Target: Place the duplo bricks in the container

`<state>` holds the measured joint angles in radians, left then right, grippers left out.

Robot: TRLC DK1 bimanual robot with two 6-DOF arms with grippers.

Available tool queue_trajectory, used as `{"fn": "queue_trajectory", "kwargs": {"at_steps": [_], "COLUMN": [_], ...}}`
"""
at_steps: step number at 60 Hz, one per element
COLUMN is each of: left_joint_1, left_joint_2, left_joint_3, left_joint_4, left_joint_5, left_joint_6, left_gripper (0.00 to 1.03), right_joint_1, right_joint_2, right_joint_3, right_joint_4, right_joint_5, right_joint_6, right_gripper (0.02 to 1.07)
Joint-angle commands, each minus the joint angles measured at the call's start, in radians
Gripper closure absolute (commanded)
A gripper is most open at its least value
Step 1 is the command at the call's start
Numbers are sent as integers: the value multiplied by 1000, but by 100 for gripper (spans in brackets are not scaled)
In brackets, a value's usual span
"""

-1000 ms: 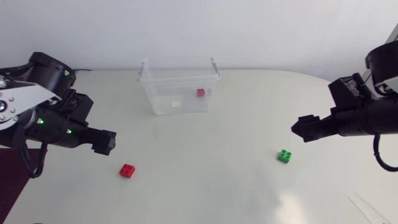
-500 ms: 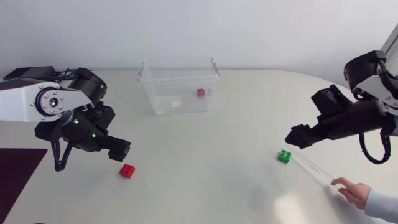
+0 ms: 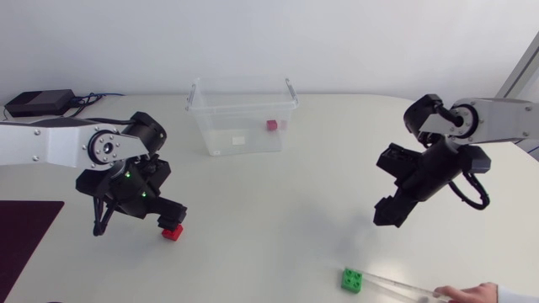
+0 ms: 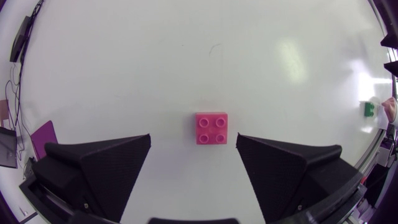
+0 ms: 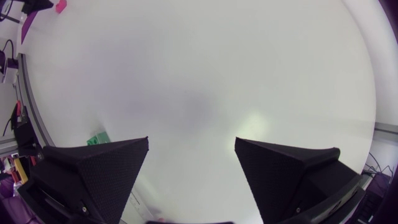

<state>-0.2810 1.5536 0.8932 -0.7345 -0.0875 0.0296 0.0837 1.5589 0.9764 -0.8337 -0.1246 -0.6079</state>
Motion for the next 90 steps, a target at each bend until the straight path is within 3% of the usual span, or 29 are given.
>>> {"fn": "queue_trajectory", "kwargs": {"at_steps": [1, 25, 41, 62, 72, 82, 90], "left_joint_1": [-7, -12, -18, -40, -30, -30, -6], "left_joint_2": [33, 63, 63, 89, 131, 149, 149], "left_joint_3": [18, -20, -42, -80, -86, -83, -89], "left_joint_4": [6, 63, 72, 95, 119, 167, 198], "left_joint_5": [-6, -6, -6, -6, -6, -4, 92], "left_joint_6": [-5, 0, -2, 0, -5, -14, -17], "left_gripper": [7, 9, 9, 12, 23, 49, 78], "right_joint_1": [50, 358, 544, 665, 676, 671, 620], "right_joint_2": [6, -362, -523, -577, -571, -556, -539], "right_joint_3": [-59, -358, -421, -429, -432, -433, -441], "right_joint_4": [8, 45, -18, -64, -65, -50, -8], "right_joint_5": [20, 36, 11, -4, -7, -6, 0], "right_joint_6": [-30, -36, -18, -7, -9, -9, -16], "right_gripper": [7, 7, 7, 7, 7, 7, 7]}}
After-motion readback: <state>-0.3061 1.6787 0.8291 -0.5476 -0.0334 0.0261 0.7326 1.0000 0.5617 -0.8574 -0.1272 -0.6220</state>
